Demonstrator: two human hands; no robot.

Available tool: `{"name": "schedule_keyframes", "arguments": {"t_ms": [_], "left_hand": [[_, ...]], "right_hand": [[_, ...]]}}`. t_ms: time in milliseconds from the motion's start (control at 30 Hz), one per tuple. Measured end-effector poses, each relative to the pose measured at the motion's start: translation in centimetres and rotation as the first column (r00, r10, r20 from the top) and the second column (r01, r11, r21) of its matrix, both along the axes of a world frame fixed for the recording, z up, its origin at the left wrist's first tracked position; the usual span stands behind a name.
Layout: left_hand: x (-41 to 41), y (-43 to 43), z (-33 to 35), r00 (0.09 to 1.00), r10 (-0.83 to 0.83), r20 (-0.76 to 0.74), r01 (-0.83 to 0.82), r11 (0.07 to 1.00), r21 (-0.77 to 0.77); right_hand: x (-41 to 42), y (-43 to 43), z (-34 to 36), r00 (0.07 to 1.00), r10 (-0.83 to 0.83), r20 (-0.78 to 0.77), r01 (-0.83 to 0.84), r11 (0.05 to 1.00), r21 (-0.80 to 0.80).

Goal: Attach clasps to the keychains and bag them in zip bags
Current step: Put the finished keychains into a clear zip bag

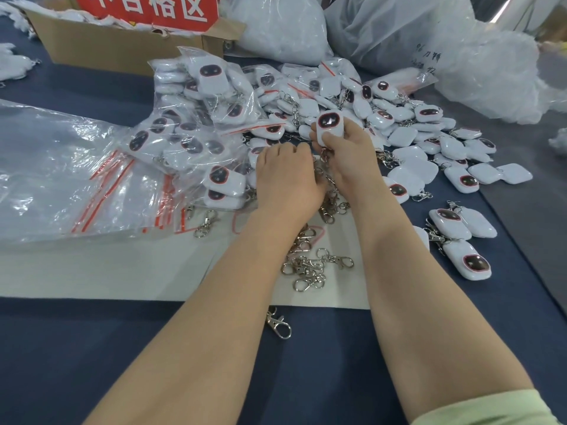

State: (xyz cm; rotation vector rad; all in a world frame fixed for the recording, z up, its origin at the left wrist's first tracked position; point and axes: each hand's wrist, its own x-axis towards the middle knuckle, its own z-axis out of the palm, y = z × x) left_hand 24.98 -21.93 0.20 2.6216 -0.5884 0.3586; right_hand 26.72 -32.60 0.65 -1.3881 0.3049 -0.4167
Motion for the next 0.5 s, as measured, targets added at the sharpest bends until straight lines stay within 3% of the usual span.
{"name": "schedule_keyframes", "arguments": {"t_ms": [300,433,500], "left_hand": [[0.4,1.0,1.3,0.997,0.078,-0.01,-0.078,0.996,0.046],[0.5,1.3,1.9,0.996,0.088,-0.019,-0.089,0.991,-0.095],[0.7,1.4,2.2,0.992,0.085,-0.094,-0.106,0.966,-0.236]], "right_hand": [[0.1,0.2,0.3,0.999,-0.029,-0.024,0.028,0.999,-0.047],[0.0,0.3,1.8,0.998,-0.057,-0.041,0.054,0.997,-0.054],[-0.6,0.2,3.0,0.996,-0.013,-0.091,0.0,0.989,-0.145]]}}
